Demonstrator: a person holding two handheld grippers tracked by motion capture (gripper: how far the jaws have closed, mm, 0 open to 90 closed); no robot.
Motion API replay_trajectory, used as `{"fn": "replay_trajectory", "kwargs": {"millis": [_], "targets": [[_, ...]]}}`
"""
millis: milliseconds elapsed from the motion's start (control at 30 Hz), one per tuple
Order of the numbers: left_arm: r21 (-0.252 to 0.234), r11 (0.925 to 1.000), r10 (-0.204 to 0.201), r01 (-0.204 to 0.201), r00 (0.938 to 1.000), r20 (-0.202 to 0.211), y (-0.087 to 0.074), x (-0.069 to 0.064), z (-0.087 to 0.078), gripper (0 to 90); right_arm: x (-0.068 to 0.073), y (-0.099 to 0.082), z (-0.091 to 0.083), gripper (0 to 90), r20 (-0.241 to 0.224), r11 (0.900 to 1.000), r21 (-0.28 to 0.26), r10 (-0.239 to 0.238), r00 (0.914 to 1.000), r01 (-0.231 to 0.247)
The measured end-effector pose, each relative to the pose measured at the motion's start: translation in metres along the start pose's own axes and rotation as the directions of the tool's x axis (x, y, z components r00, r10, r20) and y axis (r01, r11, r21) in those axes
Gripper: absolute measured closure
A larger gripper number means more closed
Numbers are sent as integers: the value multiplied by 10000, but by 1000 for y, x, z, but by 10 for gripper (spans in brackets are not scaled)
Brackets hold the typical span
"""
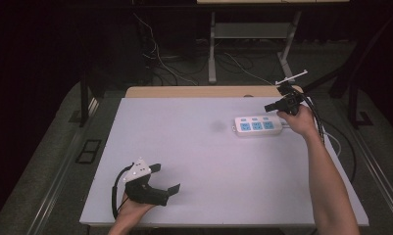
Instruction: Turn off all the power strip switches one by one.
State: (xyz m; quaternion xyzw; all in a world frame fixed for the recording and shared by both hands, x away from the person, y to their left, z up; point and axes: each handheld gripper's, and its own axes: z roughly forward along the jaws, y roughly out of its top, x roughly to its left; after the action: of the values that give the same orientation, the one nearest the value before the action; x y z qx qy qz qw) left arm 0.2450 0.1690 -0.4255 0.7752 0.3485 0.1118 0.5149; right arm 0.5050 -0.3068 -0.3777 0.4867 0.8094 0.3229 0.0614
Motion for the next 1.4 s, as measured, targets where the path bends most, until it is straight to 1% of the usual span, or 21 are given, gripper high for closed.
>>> {"fn": "replay_trajectory", "kwargs": {"millis": [67, 167, 300, 600, 667, 867, 967, 1133, 1200, 1400], "targets": [[-11, 10000, 7, -7, 10000, -13, 0, 0, 0, 0, -3, -1, 3, 900, -9, 9998, 40, 184, 9998, -184], [-16, 10000, 1, -1, 10000, -21, 0, 0, -1, 0, -6, -3, 6, 899, 27, 9995, 71, 295, 9996, -296], [5, 10000, 10, -10, 10000, -5, 0, 0, 0, 0, -7, -7, 13, 900, 178, 9993, 307, 198, 9996, -203], [-9, 10000, -8, 8, 10000, -17, 0, 1, 0, 0, -14, -18, 23, 899, 136, 9977, 471, 472, 9988, -478], [-4, 10000, -18, 18, 10000, -18, 0, 1, 0, 0, -14, -19, 25, 899, 216, 9971, 614, 442, 9988, -455], [50, 10000, 27, -27, 10000, 8, 0, 0, 0, 0, -16, -22, 26, 899, 18, 9973, 301, 663, 9978, -664], [48, 10000, 18, -18, 10000, 8, 0, 0, 1, 0, -17, -22, 27, 899, 12, 9975, 192, 685, 9976, -685], [53, 10000, 21, -21, 10000, -1, 0, 1, 1, 0, -17, -24, 29, 898, -147, 9969, -76, 779, 9969, -780], [61, 10000, 38, -38, 10000, 12, 0, 0, 1, 0, -17, -25, 29, 899, -109, 9978, -163, 634, 9979, -636], [90, 9999, 50, -50, 10000, 33, 0, -1, 1, 0, -14, -26, 29, 900, 72, 9989, -162, 450, 9990, -448]]}}
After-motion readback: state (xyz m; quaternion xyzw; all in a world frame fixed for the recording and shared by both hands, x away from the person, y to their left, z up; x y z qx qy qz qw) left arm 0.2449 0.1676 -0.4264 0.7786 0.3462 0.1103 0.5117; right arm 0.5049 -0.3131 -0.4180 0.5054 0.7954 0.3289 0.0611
